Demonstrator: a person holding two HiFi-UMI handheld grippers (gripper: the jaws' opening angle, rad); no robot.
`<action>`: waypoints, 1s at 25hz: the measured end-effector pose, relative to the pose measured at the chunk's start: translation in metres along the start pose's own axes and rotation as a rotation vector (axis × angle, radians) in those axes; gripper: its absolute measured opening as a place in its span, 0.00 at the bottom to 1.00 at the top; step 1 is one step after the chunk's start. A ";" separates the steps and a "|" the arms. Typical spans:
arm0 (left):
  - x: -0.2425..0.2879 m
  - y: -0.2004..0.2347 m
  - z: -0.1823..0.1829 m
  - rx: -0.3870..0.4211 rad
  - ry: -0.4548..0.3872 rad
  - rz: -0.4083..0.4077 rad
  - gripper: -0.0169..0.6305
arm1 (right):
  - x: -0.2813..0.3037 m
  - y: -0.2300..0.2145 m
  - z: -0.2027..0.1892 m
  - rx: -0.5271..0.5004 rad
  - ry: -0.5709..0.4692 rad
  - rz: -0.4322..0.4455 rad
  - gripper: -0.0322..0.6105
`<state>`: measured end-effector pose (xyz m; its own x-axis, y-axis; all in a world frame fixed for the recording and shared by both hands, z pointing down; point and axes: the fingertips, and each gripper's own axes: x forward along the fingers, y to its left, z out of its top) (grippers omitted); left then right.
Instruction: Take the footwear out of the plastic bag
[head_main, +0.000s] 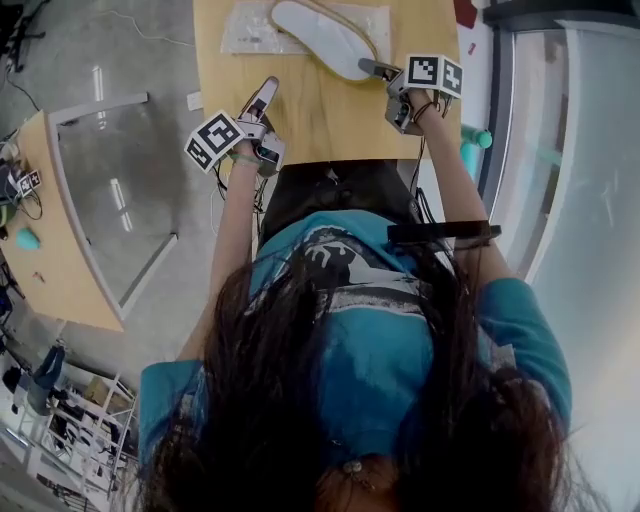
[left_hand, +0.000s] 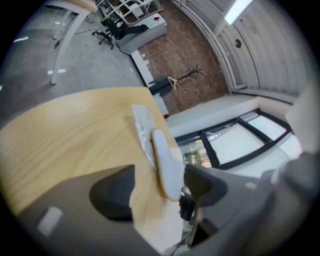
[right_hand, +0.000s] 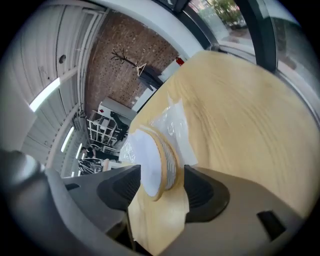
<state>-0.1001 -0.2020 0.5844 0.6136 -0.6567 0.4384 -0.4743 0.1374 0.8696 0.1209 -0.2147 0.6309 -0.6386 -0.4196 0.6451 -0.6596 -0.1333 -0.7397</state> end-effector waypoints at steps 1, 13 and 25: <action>-0.006 -0.005 0.000 0.017 0.008 -0.023 0.50 | -0.007 -0.002 0.004 -0.036 -0.024 -0.040 0.44; -0.096 -0.054 -0.007 0.498 0.046 -0.166 0.50 | -0.092 0.063 -0.010 -0.167 -0.336 -0.051 0.44; -0.147 -0.065 -0.087 0.712 0.030 -0.260 0.16 | -0.142 0.128 -0.177 -0.279 -0.361 0.108 0.23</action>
<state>-0.1048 -0.0497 0.4835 0.7731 -0.5811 0.2541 -0.5991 -0.5377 0.5933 0.0566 -0.0133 0.4783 -0.5629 -0.7101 0.4229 -0.7102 0.1538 -0.6870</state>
